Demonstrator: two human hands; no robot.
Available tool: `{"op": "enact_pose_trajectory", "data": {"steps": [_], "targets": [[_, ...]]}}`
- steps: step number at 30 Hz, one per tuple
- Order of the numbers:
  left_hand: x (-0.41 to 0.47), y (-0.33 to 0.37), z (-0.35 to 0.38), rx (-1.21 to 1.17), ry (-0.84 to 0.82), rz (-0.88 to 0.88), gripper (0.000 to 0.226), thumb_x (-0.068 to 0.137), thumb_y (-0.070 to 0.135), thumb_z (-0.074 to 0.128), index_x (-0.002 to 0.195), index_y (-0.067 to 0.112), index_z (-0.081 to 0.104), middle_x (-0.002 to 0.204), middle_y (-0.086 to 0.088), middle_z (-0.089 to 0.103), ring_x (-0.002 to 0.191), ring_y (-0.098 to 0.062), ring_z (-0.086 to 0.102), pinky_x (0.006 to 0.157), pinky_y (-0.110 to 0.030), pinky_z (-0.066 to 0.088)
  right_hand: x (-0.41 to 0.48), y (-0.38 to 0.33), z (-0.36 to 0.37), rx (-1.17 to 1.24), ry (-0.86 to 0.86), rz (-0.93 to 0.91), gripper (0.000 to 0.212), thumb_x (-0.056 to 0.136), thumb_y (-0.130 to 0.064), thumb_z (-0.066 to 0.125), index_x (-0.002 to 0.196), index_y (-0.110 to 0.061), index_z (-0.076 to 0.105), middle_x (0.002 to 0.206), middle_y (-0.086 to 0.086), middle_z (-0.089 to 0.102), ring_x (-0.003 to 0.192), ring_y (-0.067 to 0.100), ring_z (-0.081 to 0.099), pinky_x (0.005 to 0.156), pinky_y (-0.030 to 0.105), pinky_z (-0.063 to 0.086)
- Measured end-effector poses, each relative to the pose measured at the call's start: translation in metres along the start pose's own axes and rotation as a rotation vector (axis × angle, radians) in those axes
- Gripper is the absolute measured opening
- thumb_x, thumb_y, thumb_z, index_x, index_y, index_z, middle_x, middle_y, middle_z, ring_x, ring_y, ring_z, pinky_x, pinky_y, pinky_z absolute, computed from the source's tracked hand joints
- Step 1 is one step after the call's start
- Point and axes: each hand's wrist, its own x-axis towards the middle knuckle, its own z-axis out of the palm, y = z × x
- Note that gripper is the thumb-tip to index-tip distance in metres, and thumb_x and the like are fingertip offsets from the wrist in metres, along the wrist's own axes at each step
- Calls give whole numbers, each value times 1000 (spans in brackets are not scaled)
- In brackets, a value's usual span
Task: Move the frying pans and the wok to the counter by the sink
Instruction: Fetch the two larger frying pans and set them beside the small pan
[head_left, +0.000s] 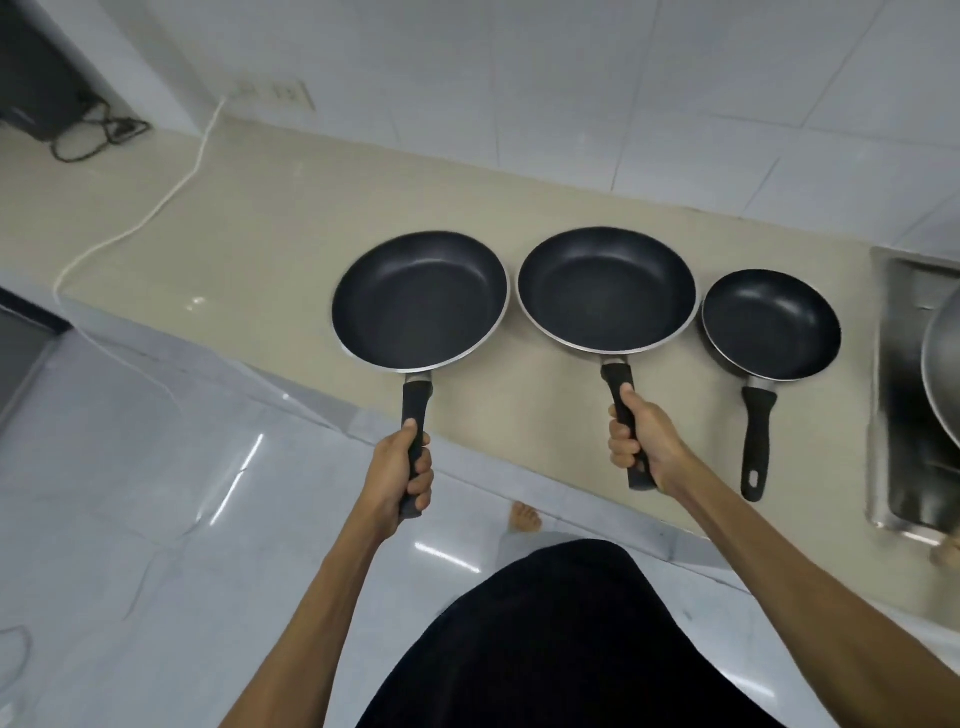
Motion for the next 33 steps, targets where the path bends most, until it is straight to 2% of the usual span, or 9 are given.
{"op": "enact_pose_trajectory", "data": {"steps": [9,14,20,33], "targets": [[56,55,-6,64,-90,-12,37,108,41,41,87,13,51,53,1,38,33,-11,29,33,-17,28,36,-22,29,77,87,-1,42,102,-54,46,80,-19,46,51,-5,36,34,9,26,33,20,25],[82,76,-14,126,-144,-28,37,108,41,40,88,12,51,51,2,40,32,-11,31,31,-19,30,44,-6,43,5,192,-24,44,100,-57,44,86,-16,48,51,-2,41,36,14,31,36,23,25],[110,102,-33,210,-221,-31,38,107,43,42,86,13,53,53,2,41,34,-11,31,32,-20,30,47,19,65,-73,338,-91,49,102,-57,43,85,-12,52,52,2,47,36,18,39,33,25,32],[166,135,-56,245,-322,-46,36,109,40,39,88,12,50,51,3,40,34,-12,29,33,-20,29,43,23,95,-120,539,-107,56,102,-58,46,85,-6,58,50,2,48,34,15,42,33,24,38]]}}
